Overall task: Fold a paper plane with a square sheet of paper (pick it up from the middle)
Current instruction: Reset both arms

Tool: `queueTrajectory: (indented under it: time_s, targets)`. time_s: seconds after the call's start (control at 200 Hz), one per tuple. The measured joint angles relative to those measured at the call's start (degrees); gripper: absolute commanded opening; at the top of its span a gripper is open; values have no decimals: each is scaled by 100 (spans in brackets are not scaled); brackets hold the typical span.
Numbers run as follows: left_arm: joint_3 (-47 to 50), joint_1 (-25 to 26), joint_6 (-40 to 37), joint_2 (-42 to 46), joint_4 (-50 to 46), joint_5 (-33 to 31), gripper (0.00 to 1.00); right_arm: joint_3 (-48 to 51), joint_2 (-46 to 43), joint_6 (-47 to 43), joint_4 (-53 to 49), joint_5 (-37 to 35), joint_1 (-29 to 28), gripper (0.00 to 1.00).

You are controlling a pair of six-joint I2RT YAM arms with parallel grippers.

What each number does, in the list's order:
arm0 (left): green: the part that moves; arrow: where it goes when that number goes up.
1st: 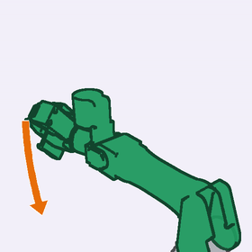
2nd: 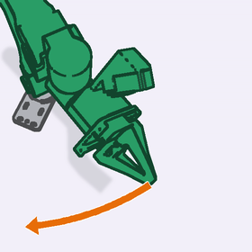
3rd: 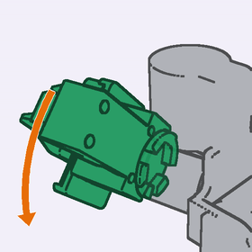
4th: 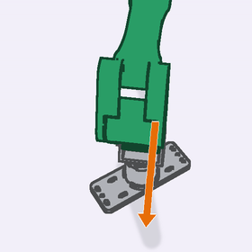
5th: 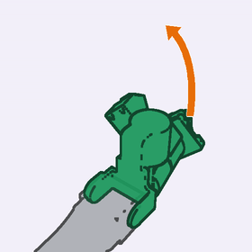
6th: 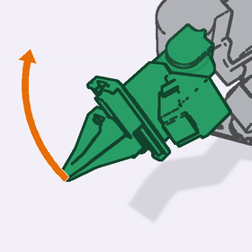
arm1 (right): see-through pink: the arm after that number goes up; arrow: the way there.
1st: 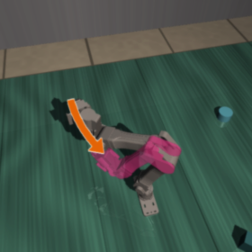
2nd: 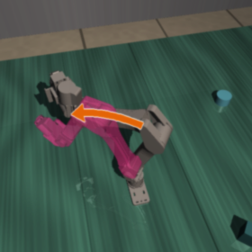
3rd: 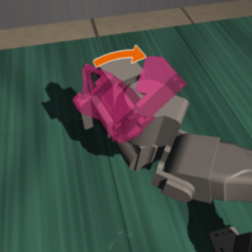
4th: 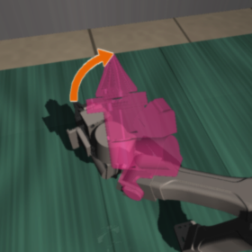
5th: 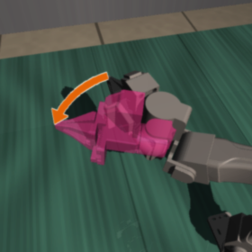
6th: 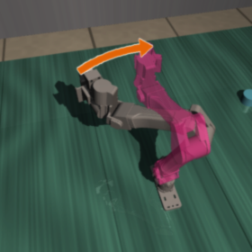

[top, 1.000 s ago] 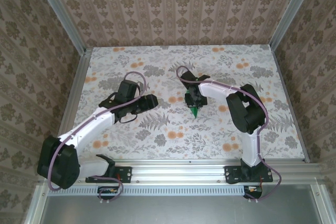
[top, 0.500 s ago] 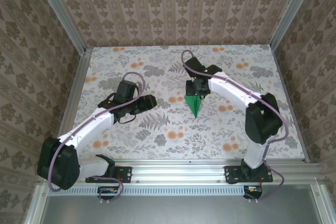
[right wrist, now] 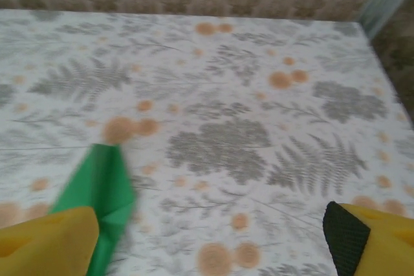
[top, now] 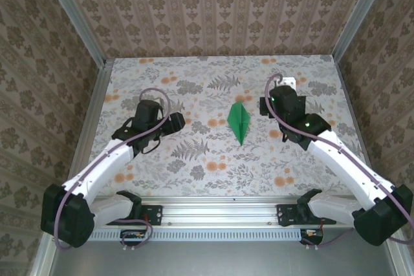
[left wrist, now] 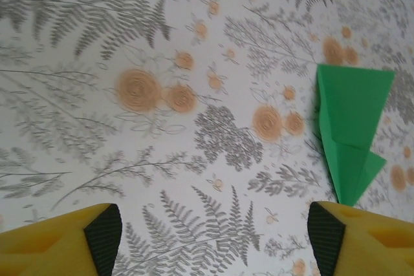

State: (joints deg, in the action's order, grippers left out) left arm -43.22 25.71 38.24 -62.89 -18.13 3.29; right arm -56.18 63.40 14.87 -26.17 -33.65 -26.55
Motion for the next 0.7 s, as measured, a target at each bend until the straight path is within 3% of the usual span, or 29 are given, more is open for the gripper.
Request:
queueTrajectory:
  time_s: [0.065, 0.185, 0.285, 0.4, 0.535, 0.7]
  targets:
    - [68, -216, -149, 177, -35, -289, 100, 616, -151, -179, 455, -297, 199, 100]
    - [264, -780, -417, 525, -55, -761, 100, 1637, -260, -378, 1281, -398, 798, 100]
    - [457, -1325, -632, 737, -55, -1023, 100, 2269, -240, -457, 2004, -129, 1401, 100]
    - [603, -2074, -859, 815, -57, -1163, 100, 2859, -4, -575, 3086, 247, 1700, 100]
    - [605, -2835, -1108, 691, -66, -1228, 100, 3108, 647, -616, 4006, 761, 1853, 100]
    - [608, -3276, -1283, 413, -9, -1213, 100, 2865, 1541, -791, 4623, 1189, 1919, 100]
